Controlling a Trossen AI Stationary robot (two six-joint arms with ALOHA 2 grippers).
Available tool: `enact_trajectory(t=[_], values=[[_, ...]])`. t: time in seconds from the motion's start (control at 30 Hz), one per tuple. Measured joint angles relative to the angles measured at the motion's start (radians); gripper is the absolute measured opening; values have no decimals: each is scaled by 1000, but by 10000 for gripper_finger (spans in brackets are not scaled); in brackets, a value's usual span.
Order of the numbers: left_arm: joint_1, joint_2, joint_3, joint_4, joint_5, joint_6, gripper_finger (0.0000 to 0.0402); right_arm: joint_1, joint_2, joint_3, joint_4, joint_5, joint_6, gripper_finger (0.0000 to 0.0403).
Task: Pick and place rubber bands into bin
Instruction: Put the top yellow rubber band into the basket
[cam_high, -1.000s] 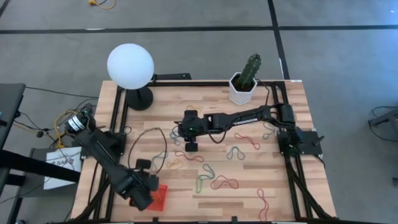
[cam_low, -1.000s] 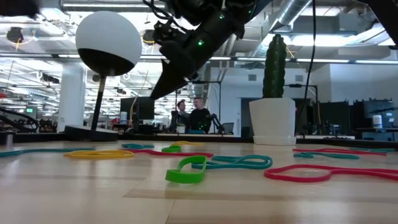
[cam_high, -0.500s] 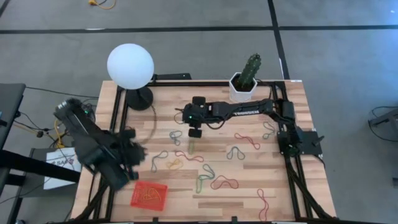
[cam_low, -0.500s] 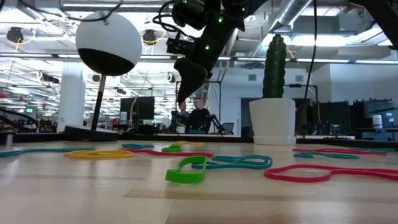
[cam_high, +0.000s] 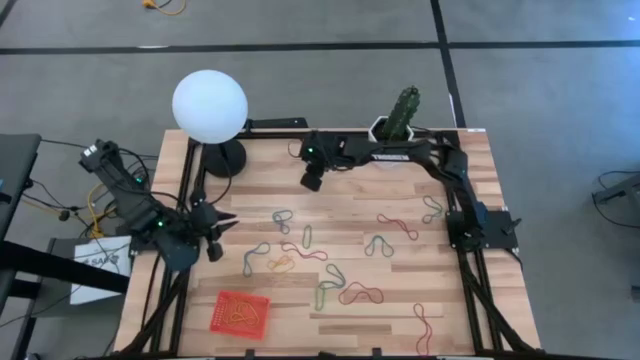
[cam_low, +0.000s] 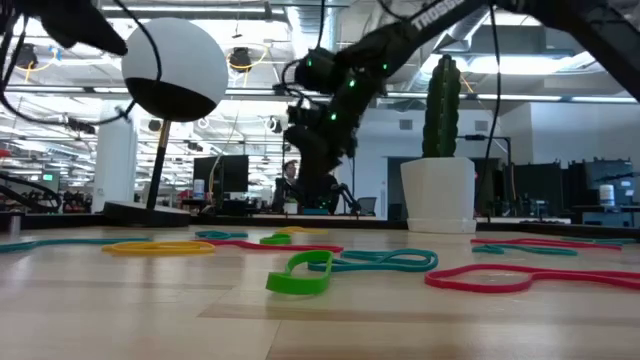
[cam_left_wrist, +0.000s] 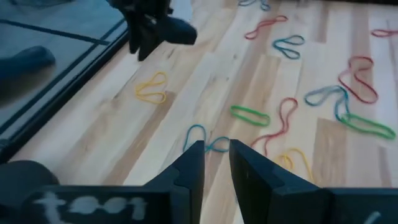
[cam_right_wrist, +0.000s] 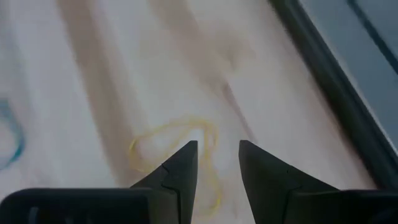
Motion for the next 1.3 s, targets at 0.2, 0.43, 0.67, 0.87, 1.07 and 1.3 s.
enact_trajectory(t=[0.2,0.43,0.67,0.87,1.07,1.3], values=[[41,-15,-35,23,-11,41,65,-22,43,9,-89,-22,36,111],[87,-16,-35,32,-14,48,65,9,106,72,-148,-52,36,111],[98,-15,-35,46,-8,52,65,29,184,177,-224,87,46,111],[98,-15,-35,47,11,52,65,21,195,213,-277,16,95,111],[98,-14,-35,47,13,52,65,4,190,232,-324,-22,117,111],[98,-15,-35,47,10,65,65,2,182,374,-495,-59,-22,111]])
